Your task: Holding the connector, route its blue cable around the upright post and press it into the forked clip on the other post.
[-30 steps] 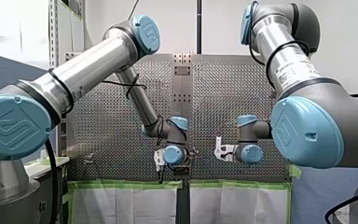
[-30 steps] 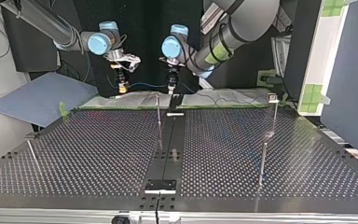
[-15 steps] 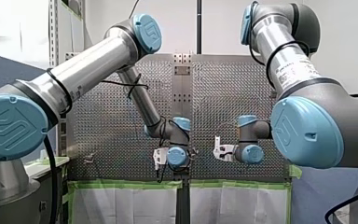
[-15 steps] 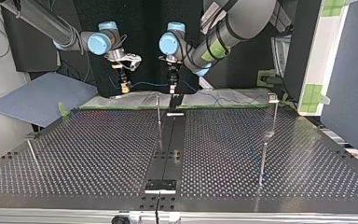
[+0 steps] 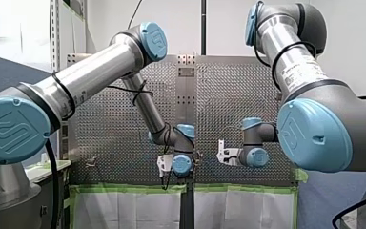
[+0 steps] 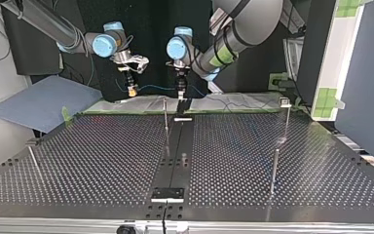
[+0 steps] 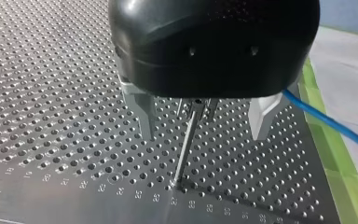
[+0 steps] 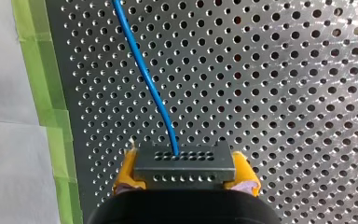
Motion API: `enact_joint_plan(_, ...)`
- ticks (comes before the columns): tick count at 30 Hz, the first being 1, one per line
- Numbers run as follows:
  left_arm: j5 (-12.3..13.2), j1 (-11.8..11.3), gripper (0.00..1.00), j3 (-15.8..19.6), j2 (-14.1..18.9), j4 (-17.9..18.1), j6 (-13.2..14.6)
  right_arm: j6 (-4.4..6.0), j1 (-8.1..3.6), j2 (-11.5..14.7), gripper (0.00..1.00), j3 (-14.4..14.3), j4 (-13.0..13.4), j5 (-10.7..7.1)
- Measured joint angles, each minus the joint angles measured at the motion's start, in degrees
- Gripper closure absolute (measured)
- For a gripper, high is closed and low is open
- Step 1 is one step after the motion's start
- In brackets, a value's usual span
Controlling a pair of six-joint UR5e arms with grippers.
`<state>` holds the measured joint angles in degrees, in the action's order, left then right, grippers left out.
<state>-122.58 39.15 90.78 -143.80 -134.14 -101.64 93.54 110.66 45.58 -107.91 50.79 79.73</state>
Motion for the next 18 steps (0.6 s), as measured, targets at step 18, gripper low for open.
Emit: enact_joint_plan(18, -1.8, -0.4, 0.0, -0.3, -0.1, 0.2, 2.2, -0.73, -0.6, 0.0, 0.79, 0.0, -1.2, 1.19)
